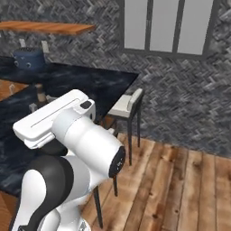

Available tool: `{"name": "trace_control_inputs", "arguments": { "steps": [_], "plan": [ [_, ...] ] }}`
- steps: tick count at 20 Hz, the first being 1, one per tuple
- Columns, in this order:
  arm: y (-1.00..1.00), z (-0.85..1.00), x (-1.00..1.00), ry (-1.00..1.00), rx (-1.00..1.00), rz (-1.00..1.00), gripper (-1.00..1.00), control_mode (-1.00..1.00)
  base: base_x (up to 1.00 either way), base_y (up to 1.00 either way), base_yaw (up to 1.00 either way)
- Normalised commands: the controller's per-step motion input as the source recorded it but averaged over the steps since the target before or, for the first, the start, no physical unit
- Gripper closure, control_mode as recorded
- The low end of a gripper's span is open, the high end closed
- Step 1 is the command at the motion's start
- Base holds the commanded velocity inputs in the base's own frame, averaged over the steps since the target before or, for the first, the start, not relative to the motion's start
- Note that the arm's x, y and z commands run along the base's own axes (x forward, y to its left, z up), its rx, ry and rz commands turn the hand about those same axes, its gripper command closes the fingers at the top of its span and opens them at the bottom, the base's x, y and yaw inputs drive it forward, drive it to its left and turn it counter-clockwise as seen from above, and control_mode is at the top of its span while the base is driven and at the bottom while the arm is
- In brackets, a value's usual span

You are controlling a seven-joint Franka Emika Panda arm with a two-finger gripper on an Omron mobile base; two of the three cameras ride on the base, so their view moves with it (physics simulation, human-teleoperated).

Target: Get the candle and the liquor from the cabinet and move them to the dining counter.

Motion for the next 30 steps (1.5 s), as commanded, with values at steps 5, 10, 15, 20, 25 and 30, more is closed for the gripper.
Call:
{"name": "trace_control_inputs", "arguments": {
  "steps": [5,10,15,20,25,30],
  "plan": [
    [0.00,0.00,0.00,0.00,0.00,0.00,1.00,1.00,0.32,-0.45,0.48],
    [0.00,0.00,0.00,0.00,0.00,0.00,1.00,1.00,0.35,-0.48,0.46],
    [0.00,0.00,0.00,0.00,0.00,0.00,1.00,1.00,0.38,-0.49,0.43],
    [0.00,0.00,0.00,0.00,0.00,0.00,1.00,1.00,0.46,-0.44,0.38],
    [0.00,0.00,0.00,0.00,0.00,0.00,1.00,1.00,0.41,-0.57,0.37],
    [0.00,0.00,0.00,0.00,0.00,0.00,1.00,1.00,0.40,-0.21,0.30]
  ]
}}
